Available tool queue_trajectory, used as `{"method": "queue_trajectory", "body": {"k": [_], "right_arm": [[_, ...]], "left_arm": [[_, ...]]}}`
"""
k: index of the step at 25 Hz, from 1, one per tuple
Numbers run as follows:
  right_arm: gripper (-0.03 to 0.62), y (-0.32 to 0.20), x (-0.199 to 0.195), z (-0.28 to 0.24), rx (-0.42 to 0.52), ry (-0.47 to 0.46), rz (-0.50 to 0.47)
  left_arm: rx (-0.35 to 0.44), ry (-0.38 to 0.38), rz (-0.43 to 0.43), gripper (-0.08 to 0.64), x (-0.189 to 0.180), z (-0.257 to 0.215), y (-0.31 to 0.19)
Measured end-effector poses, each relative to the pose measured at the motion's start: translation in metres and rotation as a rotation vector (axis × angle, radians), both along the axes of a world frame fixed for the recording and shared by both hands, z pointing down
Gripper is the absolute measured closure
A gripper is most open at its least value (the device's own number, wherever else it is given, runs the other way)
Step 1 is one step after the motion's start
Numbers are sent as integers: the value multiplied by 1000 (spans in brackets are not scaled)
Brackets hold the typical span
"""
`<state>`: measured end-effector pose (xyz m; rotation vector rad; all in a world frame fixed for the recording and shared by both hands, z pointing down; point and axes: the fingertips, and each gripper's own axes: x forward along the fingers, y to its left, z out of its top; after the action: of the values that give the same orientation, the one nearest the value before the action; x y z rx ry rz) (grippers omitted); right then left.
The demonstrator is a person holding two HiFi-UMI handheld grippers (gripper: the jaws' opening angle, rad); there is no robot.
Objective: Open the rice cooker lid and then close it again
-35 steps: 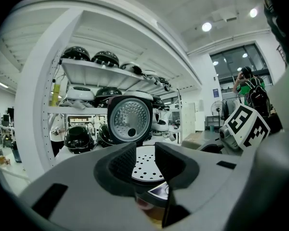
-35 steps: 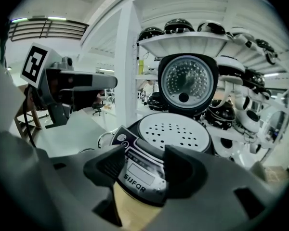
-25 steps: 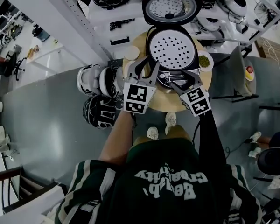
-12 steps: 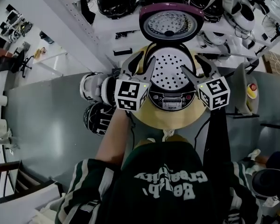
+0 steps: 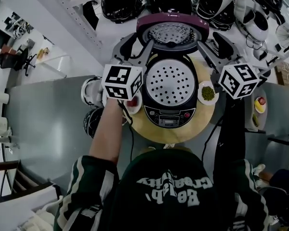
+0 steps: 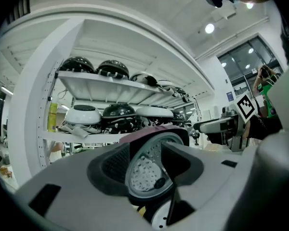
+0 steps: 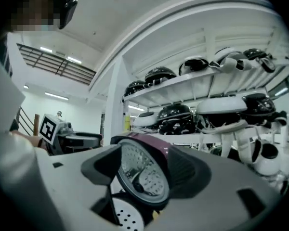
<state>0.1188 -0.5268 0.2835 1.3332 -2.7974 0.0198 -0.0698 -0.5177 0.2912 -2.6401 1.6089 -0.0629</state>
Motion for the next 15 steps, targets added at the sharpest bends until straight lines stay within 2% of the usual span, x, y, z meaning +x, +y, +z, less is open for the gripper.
{"method": "queue_trajectory", "body": {"k": [4,8,15], "right_arm": [[278,-25,3,-15,5,-14,-8],[265,-46,-6,-20,-45,-50,-49],[249,-71,-16,-6,-132,-50,-71]], "left_arm": [[31,30,-11,365,0,-29,-19],[31,47,-14,342,-3,-47,-40],[-76,31,57,313,4,-44,-74]]}}
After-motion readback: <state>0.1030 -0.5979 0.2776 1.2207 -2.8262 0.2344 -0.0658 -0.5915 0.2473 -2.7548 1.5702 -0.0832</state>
